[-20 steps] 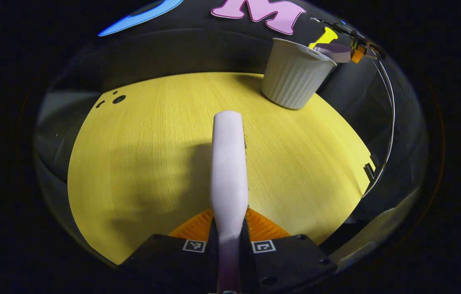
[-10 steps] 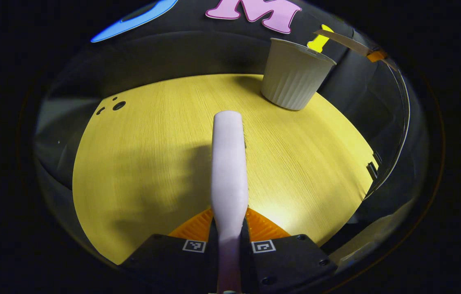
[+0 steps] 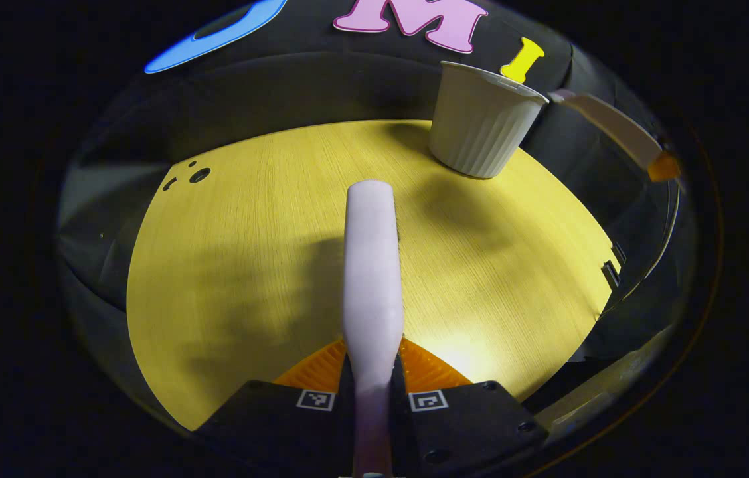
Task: Pick up the small broom and dustpan from the desktop, sweep the trash into the dustpan with the broom, and then empty the trash into the garbage bin.
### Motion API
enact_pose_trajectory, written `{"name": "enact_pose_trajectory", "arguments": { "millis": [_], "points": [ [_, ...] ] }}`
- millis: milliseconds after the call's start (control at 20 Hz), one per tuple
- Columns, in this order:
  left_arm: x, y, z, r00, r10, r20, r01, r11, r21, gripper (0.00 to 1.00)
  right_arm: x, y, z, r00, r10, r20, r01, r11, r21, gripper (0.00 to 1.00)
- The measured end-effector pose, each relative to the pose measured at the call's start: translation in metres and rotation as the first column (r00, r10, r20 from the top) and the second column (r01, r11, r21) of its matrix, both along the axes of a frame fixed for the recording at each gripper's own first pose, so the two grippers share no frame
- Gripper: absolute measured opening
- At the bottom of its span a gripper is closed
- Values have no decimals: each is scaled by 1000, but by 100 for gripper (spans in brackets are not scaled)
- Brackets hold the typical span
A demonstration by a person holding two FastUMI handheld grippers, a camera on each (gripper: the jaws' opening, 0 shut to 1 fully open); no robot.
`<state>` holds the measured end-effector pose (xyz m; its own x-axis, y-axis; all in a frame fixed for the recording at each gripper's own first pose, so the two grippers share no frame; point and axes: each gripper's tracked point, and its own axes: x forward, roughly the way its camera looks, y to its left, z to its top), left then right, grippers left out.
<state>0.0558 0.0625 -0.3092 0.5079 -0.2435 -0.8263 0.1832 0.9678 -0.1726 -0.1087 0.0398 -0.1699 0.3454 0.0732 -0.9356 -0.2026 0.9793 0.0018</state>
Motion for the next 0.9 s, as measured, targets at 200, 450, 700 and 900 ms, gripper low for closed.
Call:
{"name": "enact_pose_trajectory", "arguments": {
  "millis": [200, 450, 700, 900],
  "points": [
    [0, 3, -1, 1000, 4, 5, -4, 1000, 28, 26, -26, 39, -74, 997, -38, -66, 42, 998, 54, 35],
    [4, 5, -15, 1000, 2, -9, -1, 998, 66, 26, -20, 57, -131, 989, -128, -68, 133, 989, 71, 35],
    [11, 4, -26, 1000, 12, -13, -11, 997, 82, 26, -16, 53, -152, 983, -174, -62, 177, 983, 43, 36],
    [16, -1, -38, 999, 20, -28, -17, 996, 89, 29, -18, 54, -161, 978, -199, -61, 202, 978, 55, 36]
  ]
}}
